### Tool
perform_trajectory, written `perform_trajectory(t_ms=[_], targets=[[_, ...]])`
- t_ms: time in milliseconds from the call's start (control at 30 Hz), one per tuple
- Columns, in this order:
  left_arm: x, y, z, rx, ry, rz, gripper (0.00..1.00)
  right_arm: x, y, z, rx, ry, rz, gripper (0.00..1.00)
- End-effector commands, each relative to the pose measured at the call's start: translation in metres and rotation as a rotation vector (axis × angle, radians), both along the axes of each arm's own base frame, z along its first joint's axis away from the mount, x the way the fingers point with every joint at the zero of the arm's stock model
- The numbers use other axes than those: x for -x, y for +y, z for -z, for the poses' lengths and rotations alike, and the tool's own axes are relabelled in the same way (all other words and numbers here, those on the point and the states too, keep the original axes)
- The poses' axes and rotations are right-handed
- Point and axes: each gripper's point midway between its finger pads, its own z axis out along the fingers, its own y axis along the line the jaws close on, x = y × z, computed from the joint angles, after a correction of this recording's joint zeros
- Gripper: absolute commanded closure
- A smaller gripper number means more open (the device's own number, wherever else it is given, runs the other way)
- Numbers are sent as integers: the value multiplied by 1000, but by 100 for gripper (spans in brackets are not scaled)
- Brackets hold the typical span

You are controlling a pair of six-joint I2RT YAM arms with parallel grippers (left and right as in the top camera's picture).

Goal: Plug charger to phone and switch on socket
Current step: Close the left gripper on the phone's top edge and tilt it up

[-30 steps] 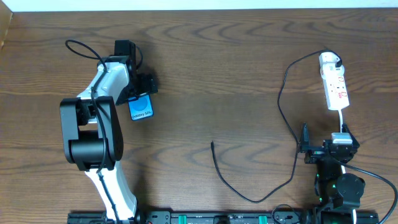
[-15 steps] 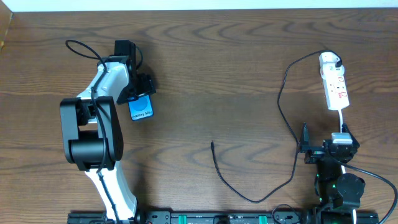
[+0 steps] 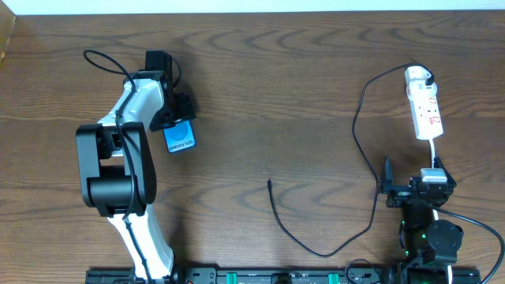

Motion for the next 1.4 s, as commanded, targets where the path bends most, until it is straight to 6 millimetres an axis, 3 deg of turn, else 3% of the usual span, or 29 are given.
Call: perform_trajectory(t_ms=[0,133,300,400,733,1200,1367], targets=[[7,1,9,-7,30,-1,44,0,1,0,13,1,-4,1],[7,1,9,-7,30,-1,54,0,1,1,13,1,-4,1],[7,1,9,-7,30,-2,75,0,1,1,13,1,-4,1],[7,1,9,-7,30,-1,93,0,1,1,13,1,-4,1],[8,1,3,-11,28,19,93,0,1,1,13,1,-4,1],[-7,1,-71,-21,-155,31,93,0,1,1,13,1,-4,1],[-6,1,-71,-21,-152,31,93,0,1,1,13,1,-4,1]])
